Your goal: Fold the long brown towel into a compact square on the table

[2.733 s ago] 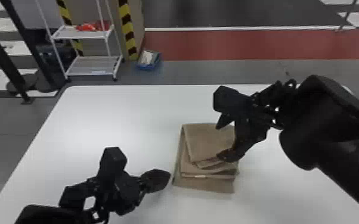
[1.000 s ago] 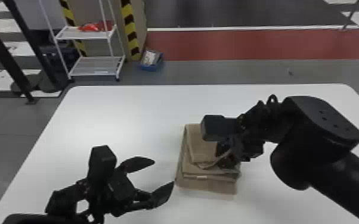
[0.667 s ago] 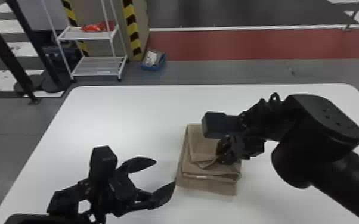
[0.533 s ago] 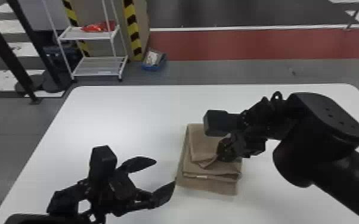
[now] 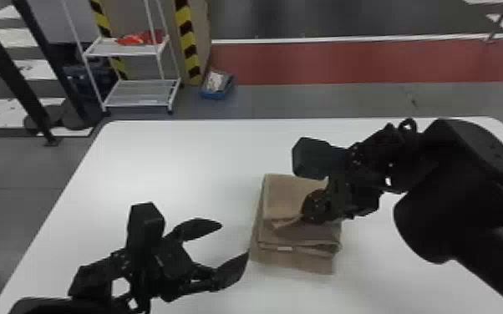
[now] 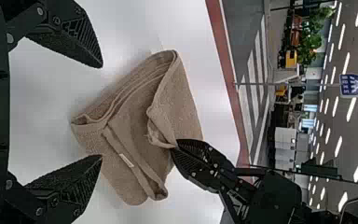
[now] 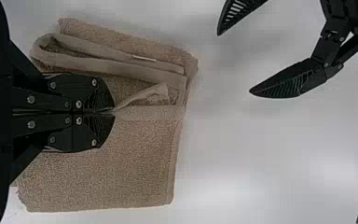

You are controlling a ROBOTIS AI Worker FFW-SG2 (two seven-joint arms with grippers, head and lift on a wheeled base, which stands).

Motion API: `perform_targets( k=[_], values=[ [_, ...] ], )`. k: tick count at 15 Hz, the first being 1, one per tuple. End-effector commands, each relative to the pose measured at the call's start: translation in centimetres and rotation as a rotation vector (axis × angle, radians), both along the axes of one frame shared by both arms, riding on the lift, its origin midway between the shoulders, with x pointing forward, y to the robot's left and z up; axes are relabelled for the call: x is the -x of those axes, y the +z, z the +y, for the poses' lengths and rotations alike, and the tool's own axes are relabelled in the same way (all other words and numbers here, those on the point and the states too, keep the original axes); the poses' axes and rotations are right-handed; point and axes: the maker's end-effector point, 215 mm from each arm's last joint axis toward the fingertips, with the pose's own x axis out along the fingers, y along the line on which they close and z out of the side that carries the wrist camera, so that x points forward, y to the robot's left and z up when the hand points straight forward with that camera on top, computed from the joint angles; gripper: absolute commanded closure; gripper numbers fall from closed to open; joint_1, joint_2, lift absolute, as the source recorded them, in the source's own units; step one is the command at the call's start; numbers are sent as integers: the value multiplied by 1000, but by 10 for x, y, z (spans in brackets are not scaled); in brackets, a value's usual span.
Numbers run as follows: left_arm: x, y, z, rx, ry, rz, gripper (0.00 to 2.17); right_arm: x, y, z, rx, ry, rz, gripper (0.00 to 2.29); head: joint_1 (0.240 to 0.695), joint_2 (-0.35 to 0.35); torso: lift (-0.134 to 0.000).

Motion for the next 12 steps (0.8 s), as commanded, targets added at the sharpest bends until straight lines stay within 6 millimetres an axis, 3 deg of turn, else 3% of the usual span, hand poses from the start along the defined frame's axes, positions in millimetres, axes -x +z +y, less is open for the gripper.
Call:
perform_targets(
  k=[1,9,11,12],
  values=[
    [0,1,-1,9,2,0,232,13,-1,4,-16,4,26,1129,695,89,-124],
    [0,-8,-1,12,4,14,232,33,-11,23,-72,1,116,1126,695,113,-124],
    [-1,-7,-2,16,5,12,232,39,-16,27,-92,-14,162,515,695,121,-124],
    [-1,-6,-1,17,5,11,232,45,-17,33,-112,-11,191,481,695,123,-124]
  ],
)
